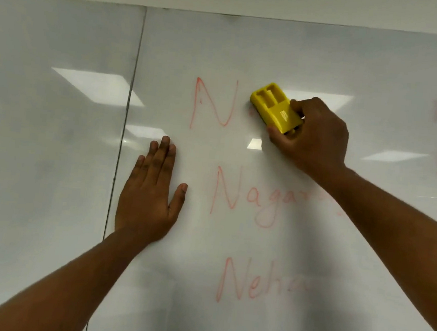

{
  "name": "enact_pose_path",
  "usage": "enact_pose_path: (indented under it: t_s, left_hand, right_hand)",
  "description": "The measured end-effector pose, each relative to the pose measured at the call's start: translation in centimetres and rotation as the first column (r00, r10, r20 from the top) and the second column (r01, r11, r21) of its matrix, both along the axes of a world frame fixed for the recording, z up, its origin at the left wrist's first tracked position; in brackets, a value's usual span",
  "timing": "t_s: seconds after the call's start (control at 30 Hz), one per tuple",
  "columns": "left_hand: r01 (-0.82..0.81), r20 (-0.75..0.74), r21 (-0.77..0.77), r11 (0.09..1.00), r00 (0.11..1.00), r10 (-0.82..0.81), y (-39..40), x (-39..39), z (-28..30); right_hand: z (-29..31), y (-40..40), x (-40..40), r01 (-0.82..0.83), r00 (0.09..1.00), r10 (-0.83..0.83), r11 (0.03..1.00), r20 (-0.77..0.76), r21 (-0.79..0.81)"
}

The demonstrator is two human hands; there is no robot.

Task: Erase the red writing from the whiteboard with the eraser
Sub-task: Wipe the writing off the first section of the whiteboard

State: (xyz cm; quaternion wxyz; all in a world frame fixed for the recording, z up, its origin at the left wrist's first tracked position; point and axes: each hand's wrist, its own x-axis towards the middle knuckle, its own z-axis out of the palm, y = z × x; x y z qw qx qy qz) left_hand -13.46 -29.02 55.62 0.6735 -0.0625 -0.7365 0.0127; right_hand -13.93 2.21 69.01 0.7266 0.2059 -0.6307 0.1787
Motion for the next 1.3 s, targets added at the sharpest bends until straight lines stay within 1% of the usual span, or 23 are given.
enact_pose_path:
  t_s: [0.1,0.17,0.23,0.33,0.37,0.4,0.43,0.53,0.57,0.6,0.63,0.7,0.73,0.8,0.87,0.97,1.03,1.07,1.2,1.23,1.3]
  left_hand:
    - [0.003,-0.005,-0.001,1.0,1.0,-0.003,0.0,-0.1,0.0]
    - [0.001,-0.004,0.001,1.0,1.0,-0.001,0.0,-0.1,0.0]
    - [0.005,0.004,-0.001,1.0,1.0,-0.005,0.0,-0.1,0.1]
    - [0.016,0.011,0.004,1.0,1.0,-0.016,0.0,0.0,0.0]
    - [0.018,0.013,0.005,1.0,1.0,-0.018,0.0,0.0,0.0]
    - [0.02,0.015,0.006,1.0,1.0,-0.02,0.0,0.0,0.0]
    - [0.025,0.015,0.007,1.0,1.0,-0.025,0.0,-0.1,0.0]
    - [0.04,-0.007,0.008,0.999,0.999,-0.04,-0.1,-0.2,0.0]
    - [0.046,-0.018,0.012,0.999,0.999,-0.046,0.0,-0.2,0.0]
    - [0.053,-0.027,0.021,0.998,0.998,-0.053,0.0,-0.1,-0.1]
    - [0.058,-0.029,0.031,0.998,0.998,-0.057,0.1,-0.1,-0.1]
    - [0.053,-0.023,0.048,0.997,0.998,-0.052,0.2,-0.1,-0.2]
    - [0.045,-0.018,0.056,0.997,0.999,-0.045,0.2,0.0,-0.1]
    - [0.034,-0.005,0.06,0.998,0.999,-0.034,0.3,0.2,-0.1]
    - [0.037,-0.003,0.055,0.998,0.999,-0.037,0.2,0.2,-0.2]
    - [0.059,-0.011,0.052,0.997,0.998,-0.058,0.0,0.1,-0.3]
    - [0.067,-0.022,0.048,0.997,0.998,-0.066,-0.2,0.0,-0.2]
    - [0.068,-0.021,0.046,0.997,0.998,-0.067,-0.2,0.1,-0.1]
    - [0.058,0.021,0.027,0.998,0.998,-0.059,-0.1,0.4,0.1]
    - [0.047,0.046,-0.007,0.999,0.998,-0.046,-0.6,0.6,0.1]
    - [0.01,0.09,-0.109,0.994,0.996,-0.001,-2.1,1.0,0.1]
  right_hand:
    - [2.5,-0.4,0.0,-0.022,0.999,0.026,0.989,0.022,-0.145]
    - [2.5,-1.8,0.2,-0.045,0.999,0.049,0.984,0.019,-0.174]
    - [0.8,-3.0,0.3,-0.064,0.998,0.064,0.993,0.003,-0.097]
    - [-1.9,-2.9,0.0,-0.031,0.999,0.035,0.993,-0.027,0.113]
    - [-1.8,-2.4,-0.1,-0.018,0.999,0.023,0.989,-0.037,0.145]
    - [-1.2,-1.9,-0.3,-0.009,0.999,0.015,0.99,-0.046,0.141]
    - [-0.2,-1.6,-0.4,-0.013,0.999,0.018,0.995,-0.047,0.1]
    - [2.7,-1.8,-0.3,-0.088,0.996,0.087,0.989,-0.012,-0.119]
    - [2.8,-2.5,-0.1,-0.11,0.994,0.11,0.982,-0.011,-0.152]
    - [2.3,-3.2,0.1,-0.13,0.991,0.13,0.981,-0.011,-0.141]
    - [1.4,-4.0,0.2,-0.141,0.99,0.141,0.986,-0.01,-0.084]
    - [-1.1,-5.2,0.2,-0.127,0.992,0.128,0.988,-0.014,0.088]
    - [-2.0,-5.3,0.1,-0.118,0.993,0.121,0.982,-0.013,0.147]
    - [-1.7,-5.0,-0.1,-0.112,0.993,0.117,0.979,-0.021,0.168]
    - [0.1,-4.8,-0.2,-0.111,0.993,0.114,0.99,-0.027,0.085]
    - [2.7,-4.9,-0.2,-0.16,0.987,0.16,0.98,-0.014,-0.12]
    - [2.7,-6.0,0.0,-0.189,0.982,0.189,0.967,-0.016,-0.174]
    - [2.0,-6.7,0.1,-0.186,0.982,0.186,0.971,-0.014,-0.152]
    - [-2.8,-7.2,0.1,-0.081,0.996,0.085,0.992,-0.041,0.095]
    - [-2.9,-6.4,0.1,-0.063,0.997,0.068,0.992,-0.043,0.109]
    - [-1.5,-4.9,0.2,-0.065,0.998,0.066,0.997,-0.022,0.038]
